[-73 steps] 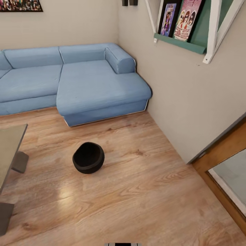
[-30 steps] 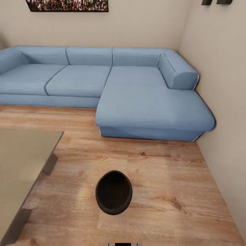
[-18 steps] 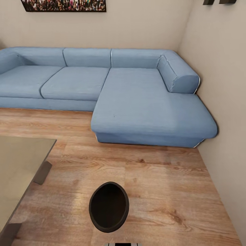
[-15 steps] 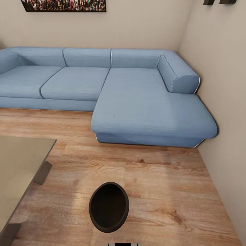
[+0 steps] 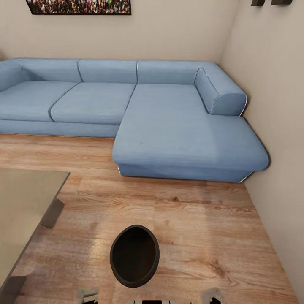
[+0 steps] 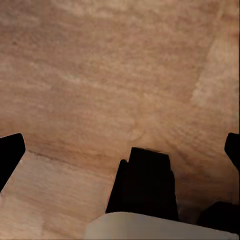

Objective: Place each of the two pumpkins and all three candles from the living room inside a cabinet in the living room (use any cabinet), then make sure every cabinet is closed, and position the cauldron so it is next to a table in the living room.

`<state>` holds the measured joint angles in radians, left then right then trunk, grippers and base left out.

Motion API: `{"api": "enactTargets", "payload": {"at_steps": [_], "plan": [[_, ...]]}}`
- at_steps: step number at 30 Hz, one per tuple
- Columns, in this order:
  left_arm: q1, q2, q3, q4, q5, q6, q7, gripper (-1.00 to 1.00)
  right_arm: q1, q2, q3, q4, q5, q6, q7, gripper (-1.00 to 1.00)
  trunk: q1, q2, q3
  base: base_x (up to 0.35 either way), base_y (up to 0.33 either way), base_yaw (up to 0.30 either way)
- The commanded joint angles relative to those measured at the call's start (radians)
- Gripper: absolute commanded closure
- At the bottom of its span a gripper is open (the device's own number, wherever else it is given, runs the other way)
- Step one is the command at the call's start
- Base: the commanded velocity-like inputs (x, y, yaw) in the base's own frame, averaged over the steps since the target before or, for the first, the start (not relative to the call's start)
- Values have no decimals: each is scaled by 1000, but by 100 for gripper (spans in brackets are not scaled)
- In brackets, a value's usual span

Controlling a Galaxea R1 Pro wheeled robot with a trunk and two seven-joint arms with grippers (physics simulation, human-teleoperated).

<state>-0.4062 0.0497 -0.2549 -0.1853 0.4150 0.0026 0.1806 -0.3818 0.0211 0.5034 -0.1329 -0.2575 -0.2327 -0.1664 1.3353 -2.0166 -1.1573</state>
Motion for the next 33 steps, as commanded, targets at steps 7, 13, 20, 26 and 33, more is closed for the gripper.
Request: {"api": "enactTargets", "payload": {"at_steps": [7,13,20,26,33], "plan": [[-11,22,5,-384,-1,315,7,-100,-15,3,-2,-402,2,516,-44,-100,0,0,0,0,0,0],[-60,12,13,-666,-4,543,17,-100,-127,20,-3,-586,-10,780,-109,-100,0,0,0,0,0,0],[-199,-24,15,-671,1,583,130,-100,-245,42,-35,-587,-19,815,-116,-100,0,0,0,0,0,0],[-221,-45,14,-562,2,573,144,-100,-294,92,-71,-568,-107,810,-116,-100,0,0,0,0,0,0],[-224,-50,11,-586,4,579,147,-100,-338,101,-75,-510,-320,799,-112,-100,0,0,0,0,0,0]]}}
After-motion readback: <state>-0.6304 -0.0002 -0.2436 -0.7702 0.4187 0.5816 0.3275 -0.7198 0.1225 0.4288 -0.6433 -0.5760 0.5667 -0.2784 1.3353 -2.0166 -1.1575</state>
